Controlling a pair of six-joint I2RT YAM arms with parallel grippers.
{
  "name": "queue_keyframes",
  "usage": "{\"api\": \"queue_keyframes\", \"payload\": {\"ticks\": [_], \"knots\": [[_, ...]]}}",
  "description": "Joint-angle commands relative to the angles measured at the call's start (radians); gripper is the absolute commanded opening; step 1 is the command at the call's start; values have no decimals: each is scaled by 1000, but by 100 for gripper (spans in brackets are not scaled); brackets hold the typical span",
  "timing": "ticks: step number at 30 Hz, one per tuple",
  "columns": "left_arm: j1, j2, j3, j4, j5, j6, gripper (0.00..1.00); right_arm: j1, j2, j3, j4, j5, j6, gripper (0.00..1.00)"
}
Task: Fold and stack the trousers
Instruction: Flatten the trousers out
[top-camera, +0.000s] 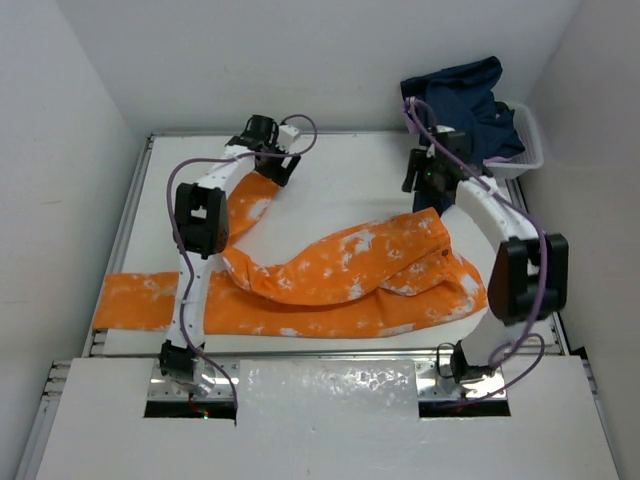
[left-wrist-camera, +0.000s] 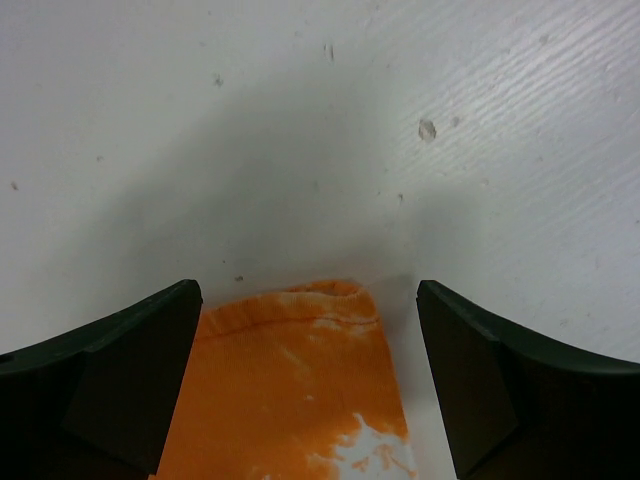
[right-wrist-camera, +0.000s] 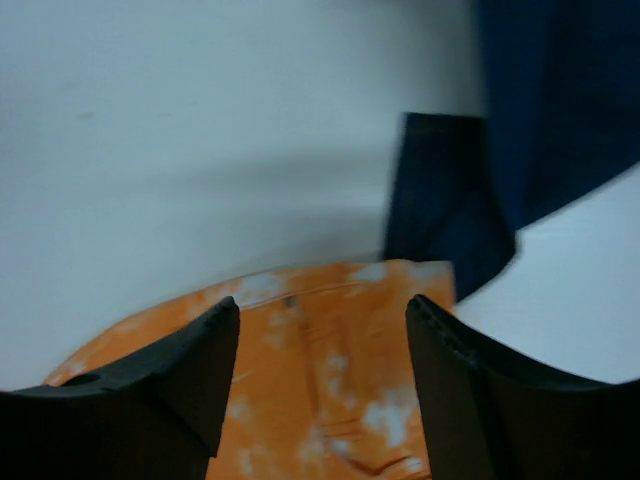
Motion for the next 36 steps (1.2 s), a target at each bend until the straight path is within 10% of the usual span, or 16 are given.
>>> {"api": "queue_keyframes", "payload": {"ticks": [1,7,16,21,22,28,36], "knots": [[-3,-28,-3,-5,-46,33,88,-52,134,183,-158,116,79,66],[-19,1,-26,10,-164,63,88,-54,401,407,-320,204,-27,82],[-25,5,-44,-11,-204,68,59,-58,498,431,-383,193,-25,86],[-26,8,-46,-42,-218,62,13,-58,524,408,-400,141,-30,85],[-26,3,-44,-43,-220,60,0,-60,524,395,-393,116,-27,78],[23,-110,50,0,-105,34,0,-115,434,297,-279,85,27,0],[245,-317,213,133,113,-122,0,-300,92,78,-67,52,44,0]]}}
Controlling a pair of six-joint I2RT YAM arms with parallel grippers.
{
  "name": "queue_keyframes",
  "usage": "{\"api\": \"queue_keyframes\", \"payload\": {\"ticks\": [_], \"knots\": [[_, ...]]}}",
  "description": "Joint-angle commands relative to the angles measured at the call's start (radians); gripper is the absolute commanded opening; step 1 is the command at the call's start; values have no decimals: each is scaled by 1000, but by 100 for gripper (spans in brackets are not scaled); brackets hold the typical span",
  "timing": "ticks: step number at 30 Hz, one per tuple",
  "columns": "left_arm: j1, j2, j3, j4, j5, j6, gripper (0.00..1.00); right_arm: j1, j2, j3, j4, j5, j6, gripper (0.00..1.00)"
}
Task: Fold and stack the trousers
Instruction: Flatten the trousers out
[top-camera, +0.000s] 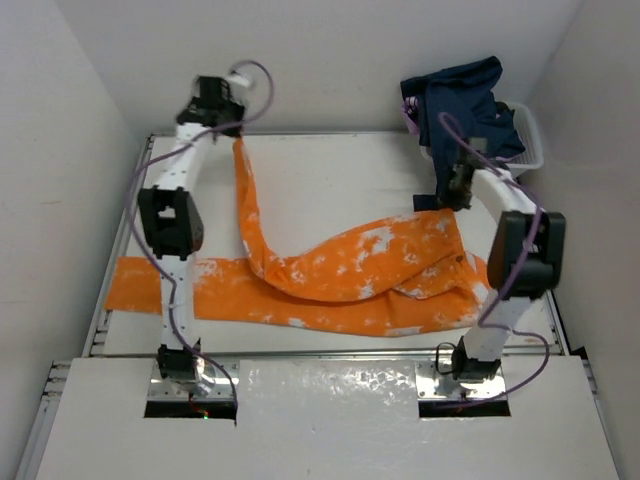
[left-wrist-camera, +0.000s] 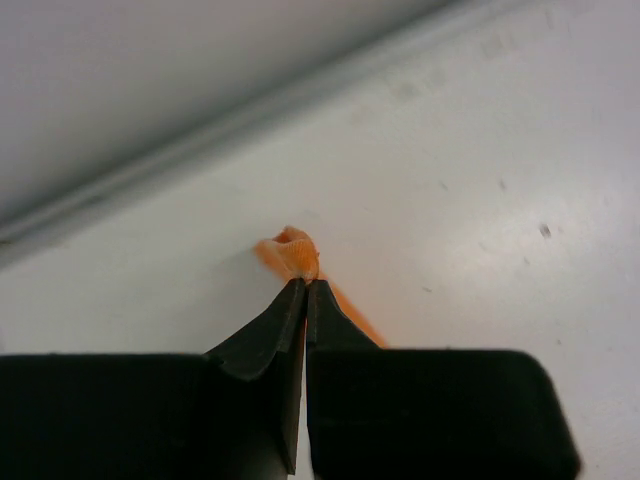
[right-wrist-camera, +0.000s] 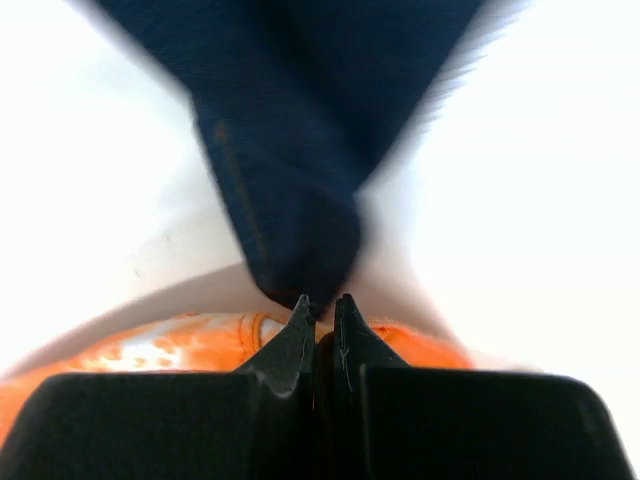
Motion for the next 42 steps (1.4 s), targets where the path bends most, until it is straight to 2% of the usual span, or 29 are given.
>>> {"api": "queue_keyframes", "payload": {"ticks": [1,2,3,5,11,16,20,27,31,33,34,35,36,37,38,41,42], "knots": [[160,-241,108,133,97,-80,0,-137,-235,-125,197,-26,44,0],[184,-256,110,136,125,-98,0,-165,-322,-216,237,-55,70,0],[205,-269,110,135,136,-106,0,-215,-358,-254,307,-58,78,0],[263,-302,99,129,153,-111,0,-254,-435,-332,345,-89,84,0],[428,-382,-19,129,211,-152,0,-302,-504,-401,397,-136,63,0],[532,-462,-229,129,272,-105,0,-322,-526,-424,441,-161,73,0],[535,-513,-425,147,373,-17,0,-323,-520,-435,494,-211,102,0],[582,-540,-718,119,285,98,0,-325,-501,-460,523,-250,125,0],[626,-543,-812,86,222,196,1,-323,-492,-472,531,-250,128,0],[629,-531,-821,20,190,242,12,-323,-481,-471,538,-251,129,0],[630,-528,-818,-65,187,285,19,-325,-475,-463,540,-254,129,0],[632,-523,-815,-103,187,302,33,-325,-472,-460,541,-255,129,0],[636,-514,-809,-170,184,323,41,-325,-463,-454,543,-258,132,0],[642,-510,-797,-196,179,327,70,-325,-457,-451,547,-259,133,0],[659,-500,-763,-210,177,305,80,-325,-446,-448,549,-264,133,0],[705,-473,-635,-192,199,230,80,-325,-431,-431,544,-274,132,0],[708,-462,-604,-160,209,165,78,-325,-428,-426,543,-277,127,0]]}}
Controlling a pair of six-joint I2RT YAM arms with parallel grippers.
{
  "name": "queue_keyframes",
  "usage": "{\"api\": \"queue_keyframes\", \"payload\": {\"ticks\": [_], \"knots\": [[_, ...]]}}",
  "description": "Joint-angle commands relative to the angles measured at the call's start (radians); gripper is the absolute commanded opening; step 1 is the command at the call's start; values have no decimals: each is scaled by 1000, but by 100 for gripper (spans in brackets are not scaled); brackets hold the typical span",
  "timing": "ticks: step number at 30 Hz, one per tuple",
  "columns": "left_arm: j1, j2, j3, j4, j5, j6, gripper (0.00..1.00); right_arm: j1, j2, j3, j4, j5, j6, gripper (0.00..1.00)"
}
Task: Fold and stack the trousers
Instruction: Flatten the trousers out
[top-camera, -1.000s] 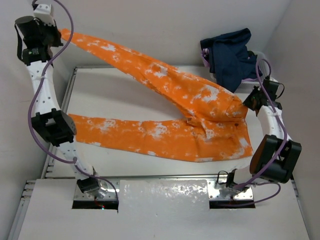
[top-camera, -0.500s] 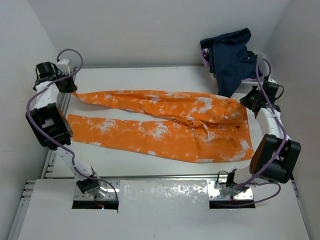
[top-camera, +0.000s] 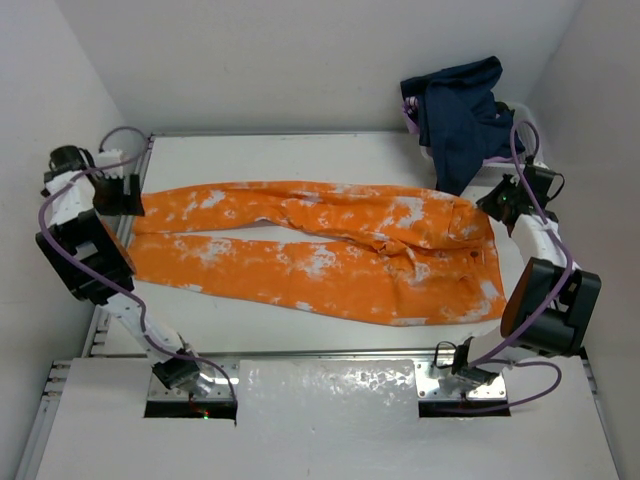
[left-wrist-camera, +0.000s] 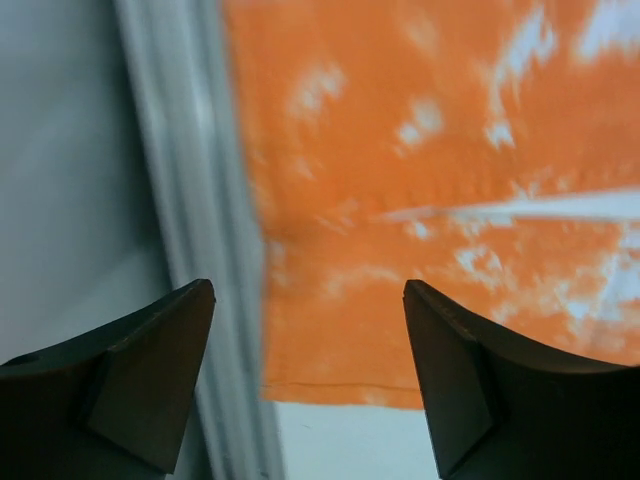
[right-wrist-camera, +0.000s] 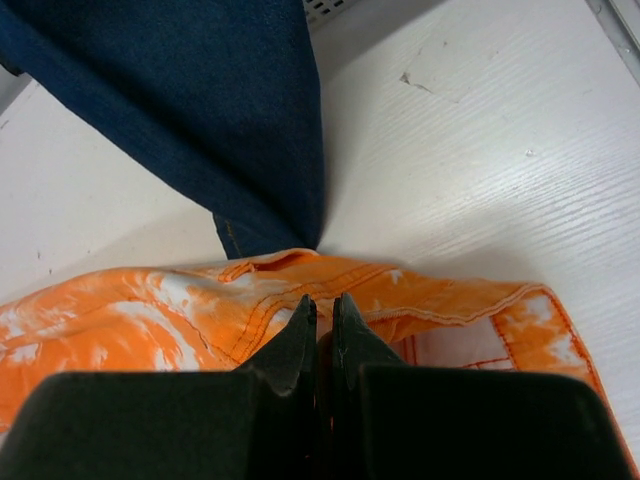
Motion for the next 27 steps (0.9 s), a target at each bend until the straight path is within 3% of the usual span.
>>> {"api": "queue_keyframes", "payload": {"ticks": [1,3,7,11,17,21,27], "knots": [[33,25,184,58,43,-101,73,-4,10,48,43,-29,5,0],[11,77,240,84,74,-179,72,-4,11,49,43,-31,-2,0],[-91,273,442,66,-2,-229,74,-2,14,49,26,-32,-15,0],[-113,454,593,52,-50,-302,78,-2,20,63,-12,-26,-28,0],[-102,510,581,141,-130,-333,90,2,17,66,-32,-28,-35,0],[-102,539,585,141,-167,-324,91,-2,-3,78,-93,21,-72,0],[-102,458,480,178,-38,-333,98,-39,37,187,-236,86,-153,0]]}}
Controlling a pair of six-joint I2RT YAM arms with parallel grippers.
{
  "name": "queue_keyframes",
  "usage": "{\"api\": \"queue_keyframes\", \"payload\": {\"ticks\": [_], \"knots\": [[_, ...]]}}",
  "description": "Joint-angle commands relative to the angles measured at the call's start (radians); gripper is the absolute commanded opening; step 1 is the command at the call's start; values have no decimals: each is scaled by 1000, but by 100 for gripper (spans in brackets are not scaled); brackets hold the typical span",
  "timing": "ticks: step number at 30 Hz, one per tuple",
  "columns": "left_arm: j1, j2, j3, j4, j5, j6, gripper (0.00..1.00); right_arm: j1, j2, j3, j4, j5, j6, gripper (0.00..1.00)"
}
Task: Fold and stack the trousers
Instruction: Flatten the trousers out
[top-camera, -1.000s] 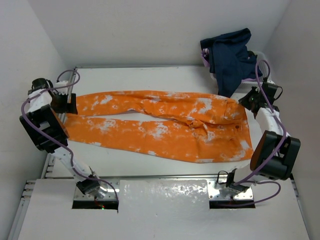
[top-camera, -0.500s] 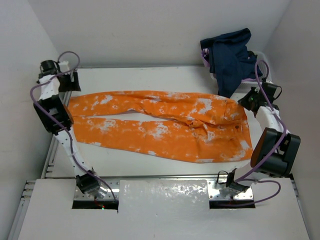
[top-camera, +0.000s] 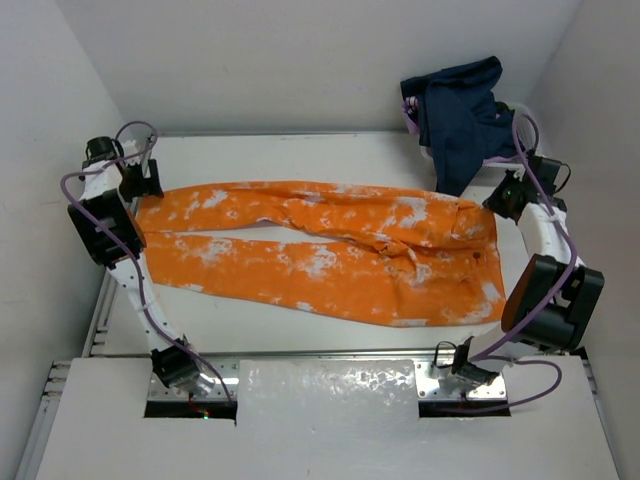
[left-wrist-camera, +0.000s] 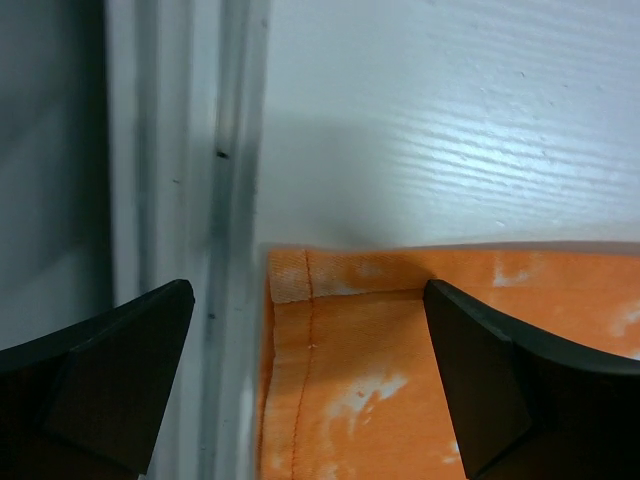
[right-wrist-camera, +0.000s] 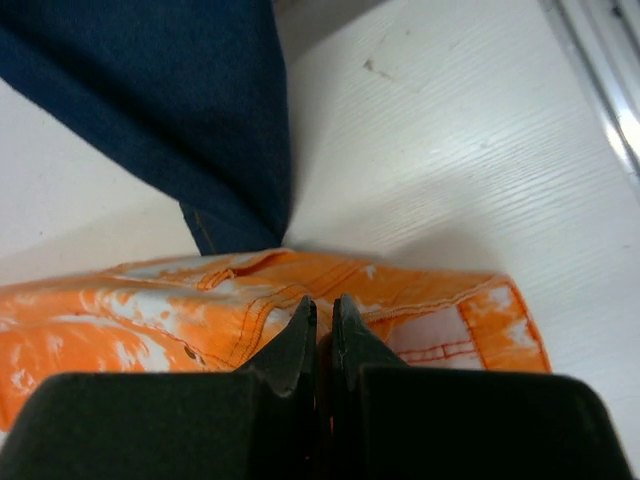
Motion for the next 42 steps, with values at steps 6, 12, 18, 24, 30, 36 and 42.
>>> {"api": "queue_keyframes", "payload": {"ticks": [6,12,18,24,30,36,42], "knots": [[-3,-120,-48,27,267,-43,100,-39,57,162,-125,83,-124,0],[-31,-86,-57,24,261,-13,100,-41,90,200,-113,-9,-130,0],[-65,-37,-34,87,208,-31,93,-41,87,186,-108,-37,-131,0],[-66,-20,-15,16,238,-27,47,-39,70,179,-106,-42,-125,0],[-74,-68,-89,45,209,32,33,-39,59,157,-91,-48,-108,0],[-72,-261,-177,188,159,53,61,-39,57,171,-102,-48,-114,0],[-72,-152,-51,61,70,59,64,-39,53,150,-80,-57,-101,0]]}}
